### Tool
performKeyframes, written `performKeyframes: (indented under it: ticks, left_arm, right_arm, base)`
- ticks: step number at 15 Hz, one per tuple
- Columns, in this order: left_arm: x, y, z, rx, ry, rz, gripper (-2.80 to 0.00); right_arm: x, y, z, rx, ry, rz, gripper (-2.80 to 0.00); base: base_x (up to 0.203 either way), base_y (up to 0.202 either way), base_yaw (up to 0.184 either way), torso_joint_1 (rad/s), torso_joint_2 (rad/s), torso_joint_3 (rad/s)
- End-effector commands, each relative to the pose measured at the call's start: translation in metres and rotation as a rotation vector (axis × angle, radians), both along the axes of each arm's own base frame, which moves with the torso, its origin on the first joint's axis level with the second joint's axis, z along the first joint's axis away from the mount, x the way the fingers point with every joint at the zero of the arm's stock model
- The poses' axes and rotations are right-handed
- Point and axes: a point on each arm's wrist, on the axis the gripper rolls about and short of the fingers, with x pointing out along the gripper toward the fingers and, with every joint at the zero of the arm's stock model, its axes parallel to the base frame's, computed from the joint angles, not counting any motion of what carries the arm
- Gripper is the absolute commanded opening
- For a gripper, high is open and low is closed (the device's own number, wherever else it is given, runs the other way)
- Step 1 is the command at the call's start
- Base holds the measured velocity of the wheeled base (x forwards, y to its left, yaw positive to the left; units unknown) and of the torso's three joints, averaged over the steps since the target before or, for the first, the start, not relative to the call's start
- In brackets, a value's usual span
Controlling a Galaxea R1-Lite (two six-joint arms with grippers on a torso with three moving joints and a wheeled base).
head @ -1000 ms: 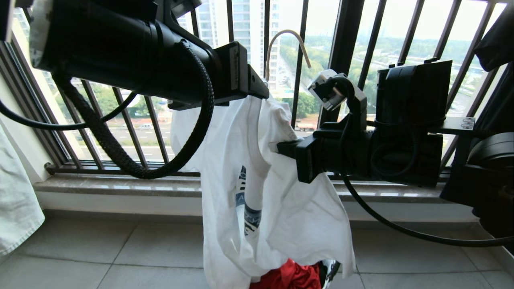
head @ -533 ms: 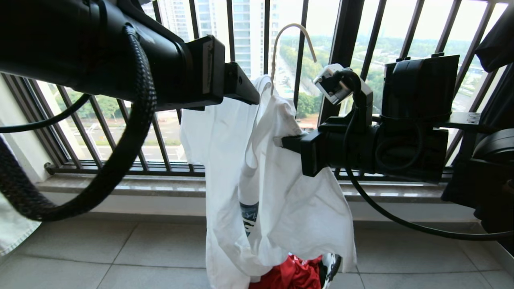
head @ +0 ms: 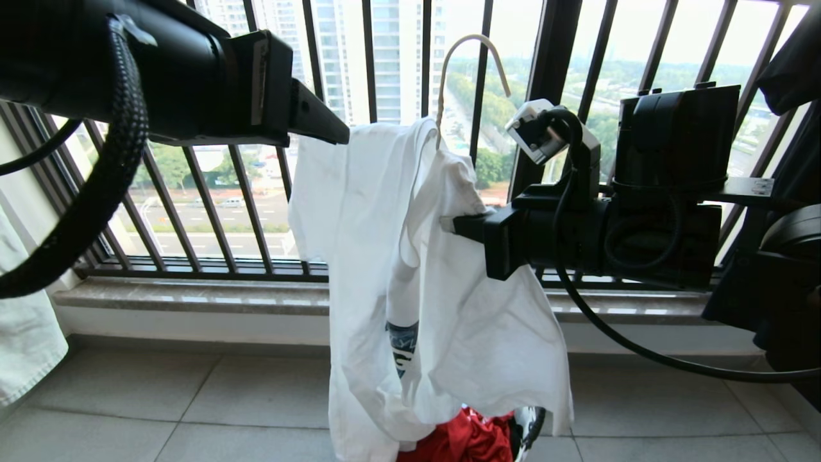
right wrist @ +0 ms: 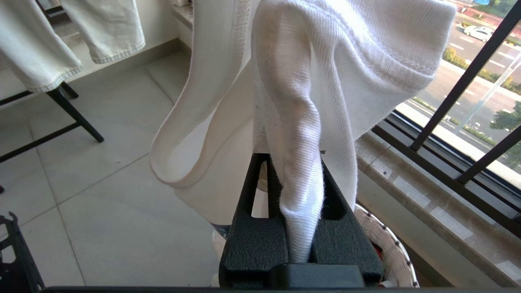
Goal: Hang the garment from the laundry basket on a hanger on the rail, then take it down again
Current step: Hang the clothes on the clothes rack, then hang the clothes rack on the clothesline
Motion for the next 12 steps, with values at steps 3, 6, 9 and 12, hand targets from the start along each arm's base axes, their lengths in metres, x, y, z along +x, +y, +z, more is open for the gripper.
performKeyframes:
  ticks: [3, 6, 9, 12]
  left_arm:
    - [0.010, 0.018, -0.007, 0.129, 0.009, -0.055, -2.80]
    - [0.009, 0.047, -0.006, 0.194, -0.042, -0.153, -2.80]
    - [0.007, 0.065, -0.006, 0.209, -0.089, -0.266, -2.80]
    - [0.002, 0.068, -0.013, 0.328, -0.086, -0.352, -2.80]
  right_arm:
    - [-0.005, -0.003, 0.004, 0.001, 0.003, 0.019, -2.80]
    - [-0.009, -0.005, 0.001, -0.017, 0.045, 0.073, -2.80]
    - [-0.014, -0.007, 0.000, -0.008, 0.064, 0.160, -2.80]
    - [-0.023, -0.011, 0.000, 0.008, 0.078, 0.264, -2.80]
  base:
    - [0.000, 0.000, 0.000, 0.000, 0.00, 0.000]
    - [0.000, 0.000, 0.000, 0.000, 0.00, 0.000]
    - [0.000, 0.000, 0.000, 0.000, 0.00, 0.000]
    - [0.000, 0.000, 0.000, 0.000, 0.00, 0.000]
